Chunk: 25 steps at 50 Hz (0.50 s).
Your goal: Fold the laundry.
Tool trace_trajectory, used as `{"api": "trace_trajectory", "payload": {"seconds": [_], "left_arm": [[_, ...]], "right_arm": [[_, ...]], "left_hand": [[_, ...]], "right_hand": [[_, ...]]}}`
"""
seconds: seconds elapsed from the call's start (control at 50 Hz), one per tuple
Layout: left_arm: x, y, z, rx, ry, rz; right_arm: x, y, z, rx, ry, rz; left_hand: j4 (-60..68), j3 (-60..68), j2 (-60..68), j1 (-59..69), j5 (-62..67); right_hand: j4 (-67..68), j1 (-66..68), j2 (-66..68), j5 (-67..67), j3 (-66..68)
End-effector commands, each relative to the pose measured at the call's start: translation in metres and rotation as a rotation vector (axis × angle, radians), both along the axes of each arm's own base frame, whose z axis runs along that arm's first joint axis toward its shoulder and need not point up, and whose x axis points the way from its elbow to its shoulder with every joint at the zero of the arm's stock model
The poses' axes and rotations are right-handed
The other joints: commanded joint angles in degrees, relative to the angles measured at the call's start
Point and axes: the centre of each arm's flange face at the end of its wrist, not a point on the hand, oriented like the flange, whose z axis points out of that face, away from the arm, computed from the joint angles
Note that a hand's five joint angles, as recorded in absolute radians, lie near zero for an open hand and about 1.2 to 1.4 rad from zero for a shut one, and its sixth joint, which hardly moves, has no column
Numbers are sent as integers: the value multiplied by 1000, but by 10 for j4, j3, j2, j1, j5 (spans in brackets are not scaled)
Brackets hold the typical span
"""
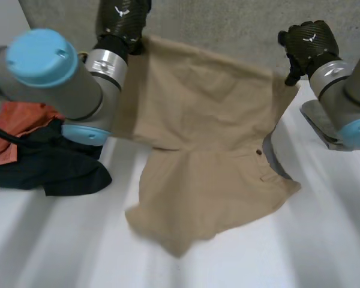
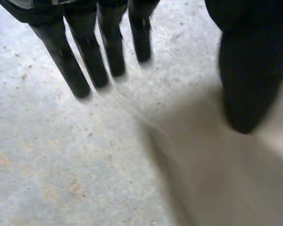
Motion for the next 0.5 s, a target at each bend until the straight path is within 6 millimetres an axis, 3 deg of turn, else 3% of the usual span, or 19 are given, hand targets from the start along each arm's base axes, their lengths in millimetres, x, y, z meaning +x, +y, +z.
{"api": "trace_trajectory", "payload": {"seconds": [0.02,0.1,0.16,0.2,0.26,0.28,0.32,0.42,0.5], "left_arm": [[-10,-22,-3,-48,26,-6],[-4,-7,2,-24,16,-8],[7,11,4,16,-1,-7],[13,28,-7,72,-32,-10],[20,47,-25,147,-69,-11],[25,64,-37,207,-96,-15],[29,81,-49,266,-123,-21],[42,147,-92,512,-224,-81],[51,185,-117,692,-240,-127]], "right_arm": [[3,-14,11,-165,-59,-83],[1,8,31,-171,-51,-26],[3,32,36,-123,-19,64],[3,44,34,-74,2,115],[3,68,16,77,51,215],[2,73,11,118,59,235],[-4,83,-3,220,95,261],[-25,94,-38,342,257,258],[-37,106,-64,373,451,275]], "left_hand": [[-528,-513,-516,-497,-507],[-528,-513,-516,-497,-507],[-528,-512,-515,-497,-506],[-509,-494,-497,-479,-488],[-489,-474,-477,-458,-468],[-442,-427,-430,-412,-421],[-392,-376,-379,-361,-370],[-224,-208,-211,-193,-202],[-45,-30,-33,-15,-24]], "right_hand": [[-445,-316,-426,-434,-443],[-445,-316,-426,-434,-443],[-445,-316,-426,-434,-443],[-445,-316,-426,-434,-443],[-445,-316,-426,-434,-443],[-445,-316,-426,-434,-443],[-404,-275,-385,-393,-402],[-294,-165,-275,-284,-292],[-260,-132,-242,-250,-258]]}}
